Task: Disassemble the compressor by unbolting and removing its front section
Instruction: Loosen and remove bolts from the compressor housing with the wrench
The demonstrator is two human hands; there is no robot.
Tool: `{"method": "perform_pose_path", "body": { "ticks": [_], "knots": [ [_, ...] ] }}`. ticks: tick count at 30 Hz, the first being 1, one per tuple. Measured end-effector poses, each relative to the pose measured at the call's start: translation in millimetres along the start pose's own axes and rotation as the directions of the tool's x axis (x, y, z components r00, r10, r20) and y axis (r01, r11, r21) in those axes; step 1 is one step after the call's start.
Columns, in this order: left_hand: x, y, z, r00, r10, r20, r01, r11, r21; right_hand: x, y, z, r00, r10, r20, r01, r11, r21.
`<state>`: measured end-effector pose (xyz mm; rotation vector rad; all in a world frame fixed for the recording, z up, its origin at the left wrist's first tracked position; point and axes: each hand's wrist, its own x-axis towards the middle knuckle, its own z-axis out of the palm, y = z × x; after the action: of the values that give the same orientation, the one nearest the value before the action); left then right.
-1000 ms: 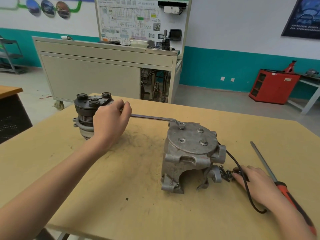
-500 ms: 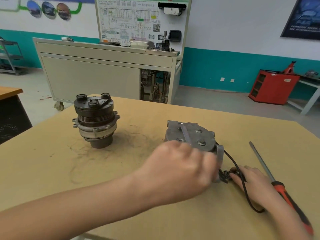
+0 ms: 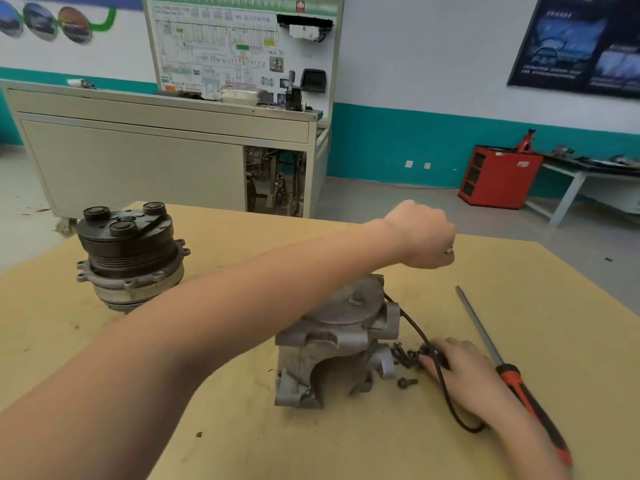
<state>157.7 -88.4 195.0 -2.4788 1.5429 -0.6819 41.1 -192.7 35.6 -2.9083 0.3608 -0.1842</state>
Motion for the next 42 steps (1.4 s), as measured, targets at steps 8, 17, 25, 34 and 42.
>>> {"method": "perform_pose_path", "body": {
  "ticks": [8, 17, 25, 34, 42],
  "knots": [
    [13.3, -69.1, 47.2, 0.894, -0.424, 0.147, 0.446, 0.803, -0.396, 3.0, 3.7, 1.1, 1.0, 0.003, 0.013, -0.003, 0.998, 0.066],
    [-37.7, -142.2, 84.4, 0.532, -0.803, 0.268, 0.647, 0.182, -0.74, 4.3, 5.6, 4.2, 1.0, -0.002, 0.004, 0.002, 0.999, 0.047],
    [-113.9, -151.1, 87.1, 0.356, -0.912, 0.204, 0.266, -0.11, -0.958, 4.1, 3.5, 3.1, 1.0, 0.002, -0.002, -0.002, 1.0, 0.021],
    [-165.8, -134.1, 75.6, 0.27, -0.96, 0.071, 0.16, -0.028, -0.987, 3.0, 0.7, 1.2, 1.0, 0.019, 0.01, -0.02, 1.0, 0.018],
    [-233.9, -87.5, 52.8, 0.227, -0.944, -0.241, 0.023, 0.253, -0.967, 3.4, 1.1, 1.6, 1.0, 0.02, 0.013, -0.02, 1.0, -0.01]
  ]
}}
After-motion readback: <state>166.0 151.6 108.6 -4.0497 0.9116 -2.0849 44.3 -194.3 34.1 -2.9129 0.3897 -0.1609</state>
